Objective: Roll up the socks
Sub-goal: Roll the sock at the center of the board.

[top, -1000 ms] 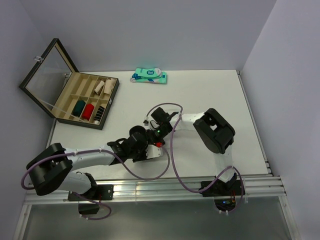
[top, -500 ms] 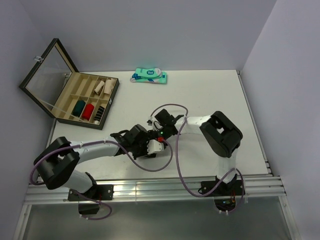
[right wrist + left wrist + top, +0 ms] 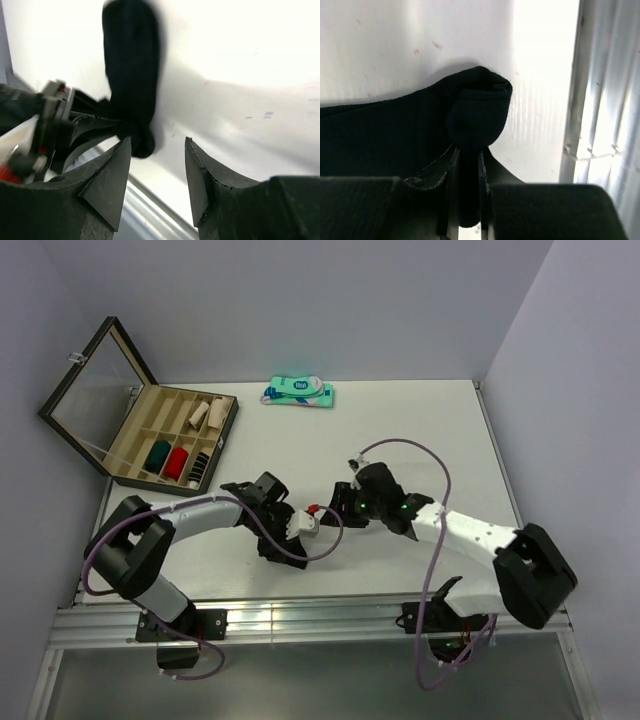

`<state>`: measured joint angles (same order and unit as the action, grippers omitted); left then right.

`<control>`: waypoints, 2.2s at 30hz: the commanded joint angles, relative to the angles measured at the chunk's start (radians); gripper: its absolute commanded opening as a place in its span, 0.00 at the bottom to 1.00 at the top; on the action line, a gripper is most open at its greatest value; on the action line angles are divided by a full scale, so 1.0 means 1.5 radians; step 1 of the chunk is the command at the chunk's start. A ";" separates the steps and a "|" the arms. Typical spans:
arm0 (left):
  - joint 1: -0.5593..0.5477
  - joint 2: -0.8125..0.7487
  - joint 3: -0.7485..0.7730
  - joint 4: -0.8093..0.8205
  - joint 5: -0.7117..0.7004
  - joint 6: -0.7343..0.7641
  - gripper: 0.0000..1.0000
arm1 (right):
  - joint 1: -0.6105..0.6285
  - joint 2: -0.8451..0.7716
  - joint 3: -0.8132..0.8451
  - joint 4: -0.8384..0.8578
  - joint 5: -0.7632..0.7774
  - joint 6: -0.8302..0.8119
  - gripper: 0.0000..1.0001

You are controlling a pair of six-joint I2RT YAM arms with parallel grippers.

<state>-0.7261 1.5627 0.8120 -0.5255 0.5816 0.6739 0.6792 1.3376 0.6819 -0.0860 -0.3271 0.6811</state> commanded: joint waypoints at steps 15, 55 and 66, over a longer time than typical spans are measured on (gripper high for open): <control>0.137 0.247 0.205 -0.475 0.170 0.253 0.00 | 0.196 -0.284 -0.134 0.112 0.338 -0.111 0.53; 0.171 0.287 0.238 -0.463 0.168 0.218 0.00 | 0.442 0.320 0.212 0.120 0.371 -0.358 0.34; 0.178 0.257 0.283 -0.475 0.187 0.197 0.16 | 0.444 0.331 0.186 0.092 0.389 -0.344 0.11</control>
<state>-0.4671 2.0109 1.1770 -1.2121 0.7731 0.9813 1.3365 1.8050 0.9726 0.0856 0.2562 0.1516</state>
